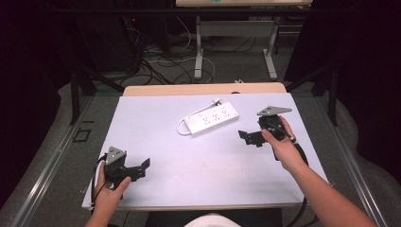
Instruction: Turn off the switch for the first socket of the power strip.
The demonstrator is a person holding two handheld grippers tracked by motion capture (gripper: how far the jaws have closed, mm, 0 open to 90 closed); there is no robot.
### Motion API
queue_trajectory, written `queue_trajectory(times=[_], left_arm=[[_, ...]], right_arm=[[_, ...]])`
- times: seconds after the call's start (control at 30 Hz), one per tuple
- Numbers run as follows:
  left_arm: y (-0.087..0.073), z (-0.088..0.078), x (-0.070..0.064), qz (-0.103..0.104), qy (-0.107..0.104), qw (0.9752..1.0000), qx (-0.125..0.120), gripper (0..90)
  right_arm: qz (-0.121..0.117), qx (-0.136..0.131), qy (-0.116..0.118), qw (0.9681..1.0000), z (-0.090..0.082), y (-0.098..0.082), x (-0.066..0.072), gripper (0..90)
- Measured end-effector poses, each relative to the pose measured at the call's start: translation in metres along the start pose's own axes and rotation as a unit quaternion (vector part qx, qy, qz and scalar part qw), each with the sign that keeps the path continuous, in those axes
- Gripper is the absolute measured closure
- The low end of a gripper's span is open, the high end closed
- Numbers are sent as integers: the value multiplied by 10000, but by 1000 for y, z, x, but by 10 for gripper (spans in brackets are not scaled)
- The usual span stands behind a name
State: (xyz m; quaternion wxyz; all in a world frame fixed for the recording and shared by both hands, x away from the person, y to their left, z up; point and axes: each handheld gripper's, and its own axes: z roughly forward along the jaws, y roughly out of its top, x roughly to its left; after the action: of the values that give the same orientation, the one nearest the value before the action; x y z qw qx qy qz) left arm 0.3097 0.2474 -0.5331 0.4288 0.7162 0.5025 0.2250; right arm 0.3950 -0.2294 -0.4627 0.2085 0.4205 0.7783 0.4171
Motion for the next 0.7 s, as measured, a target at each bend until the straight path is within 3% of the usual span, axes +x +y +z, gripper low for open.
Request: queue_trajectory(times=[0.53,0.7], left_arm=[[0,0,0,-21,33,10000,-34,4],[0,-1,0,-20,39,10000,-15,4]], right_arm=[[249,-54,-180,9995,-35,-44,-6,0],[442,-119,-308,9985,-47,-62,-13,0]])
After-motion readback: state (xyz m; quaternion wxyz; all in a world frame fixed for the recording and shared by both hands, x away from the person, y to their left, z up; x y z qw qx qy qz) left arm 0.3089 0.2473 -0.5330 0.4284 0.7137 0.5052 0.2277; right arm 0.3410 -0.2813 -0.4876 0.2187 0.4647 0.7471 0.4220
